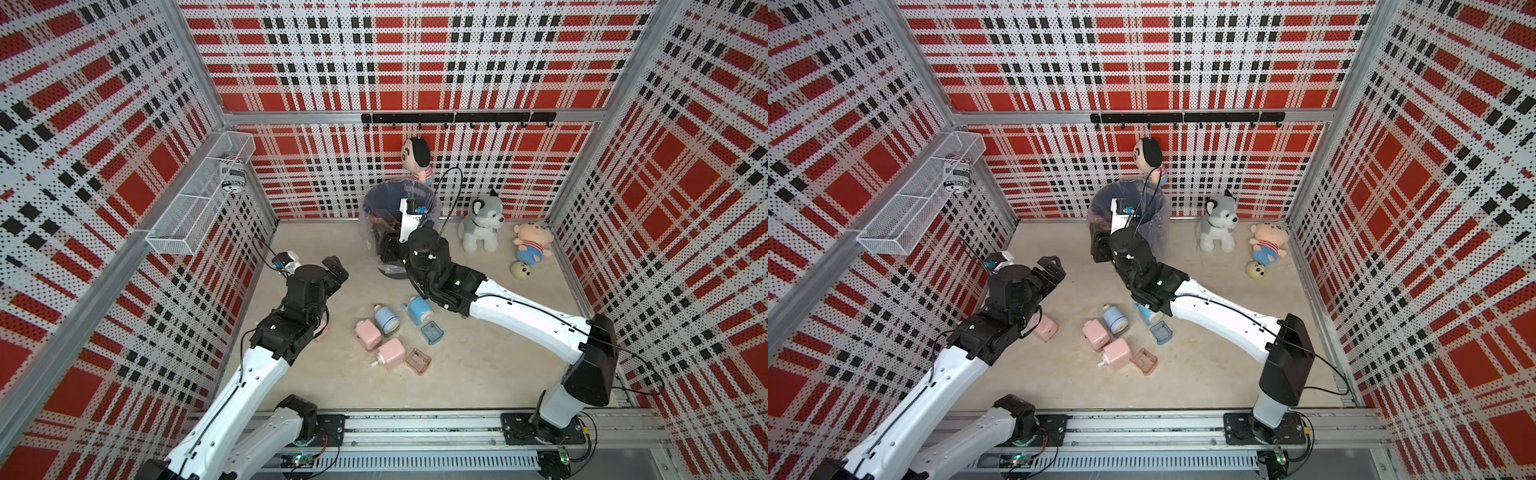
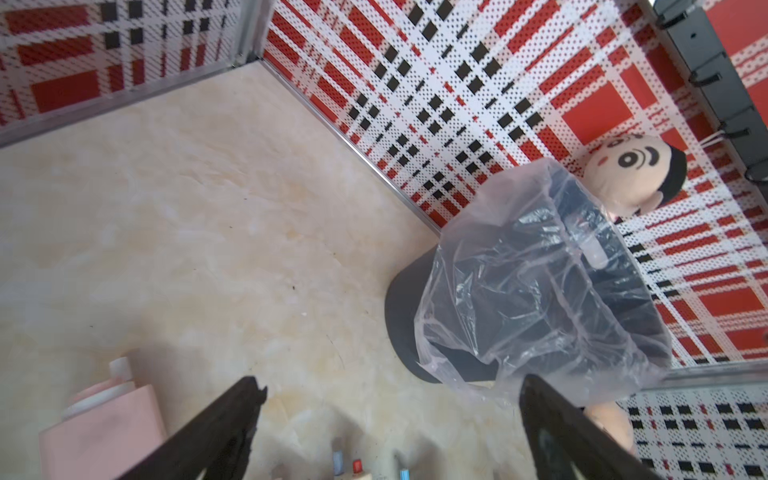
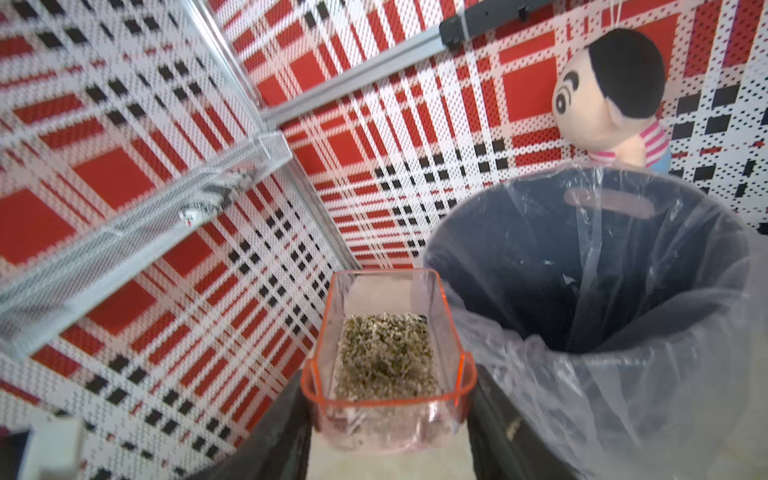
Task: Take out the pencil sharpener tray and clean the shavings
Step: Pour the shavings into the trash bin.
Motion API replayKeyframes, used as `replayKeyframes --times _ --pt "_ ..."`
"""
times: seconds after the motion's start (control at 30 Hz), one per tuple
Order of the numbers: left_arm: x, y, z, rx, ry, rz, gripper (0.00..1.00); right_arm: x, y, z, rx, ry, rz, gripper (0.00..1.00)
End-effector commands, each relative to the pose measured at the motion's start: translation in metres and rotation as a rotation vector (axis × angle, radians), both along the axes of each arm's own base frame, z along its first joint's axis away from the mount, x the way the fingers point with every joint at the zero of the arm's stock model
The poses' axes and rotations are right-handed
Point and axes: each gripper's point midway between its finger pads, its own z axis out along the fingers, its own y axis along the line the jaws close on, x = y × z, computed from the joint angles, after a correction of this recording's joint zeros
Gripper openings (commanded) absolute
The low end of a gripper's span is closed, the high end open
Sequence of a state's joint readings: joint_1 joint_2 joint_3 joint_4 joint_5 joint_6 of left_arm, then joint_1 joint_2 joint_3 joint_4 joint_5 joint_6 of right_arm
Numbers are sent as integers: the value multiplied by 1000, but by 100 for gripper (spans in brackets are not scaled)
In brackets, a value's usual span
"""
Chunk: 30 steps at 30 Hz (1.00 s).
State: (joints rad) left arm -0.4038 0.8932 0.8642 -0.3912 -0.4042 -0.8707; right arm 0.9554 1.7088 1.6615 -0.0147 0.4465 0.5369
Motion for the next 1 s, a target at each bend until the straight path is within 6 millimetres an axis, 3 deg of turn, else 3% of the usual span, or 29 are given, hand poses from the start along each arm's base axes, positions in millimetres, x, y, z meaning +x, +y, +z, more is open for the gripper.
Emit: replayKeyframes --times 0.0,0.33,0.57,0.77,0.97 --pt "10 -24 30 -19 -165 -91 98 18 7 -13 38 129 2 40" --pt "19 -44 44 -2 -306 -165 98 79 -3 9 379 361 -14 39" --pt "29 -55 47 6 -353 -196 98 109 -7 -17 617 578 -2 36" --pt "30 -57 41 -6 -337 -195 98 117 -13 -42 796 777 -59 36" --pt "23 -51 40 -19 -330 -159 98 112 -22 -46 948 899 -145 37"
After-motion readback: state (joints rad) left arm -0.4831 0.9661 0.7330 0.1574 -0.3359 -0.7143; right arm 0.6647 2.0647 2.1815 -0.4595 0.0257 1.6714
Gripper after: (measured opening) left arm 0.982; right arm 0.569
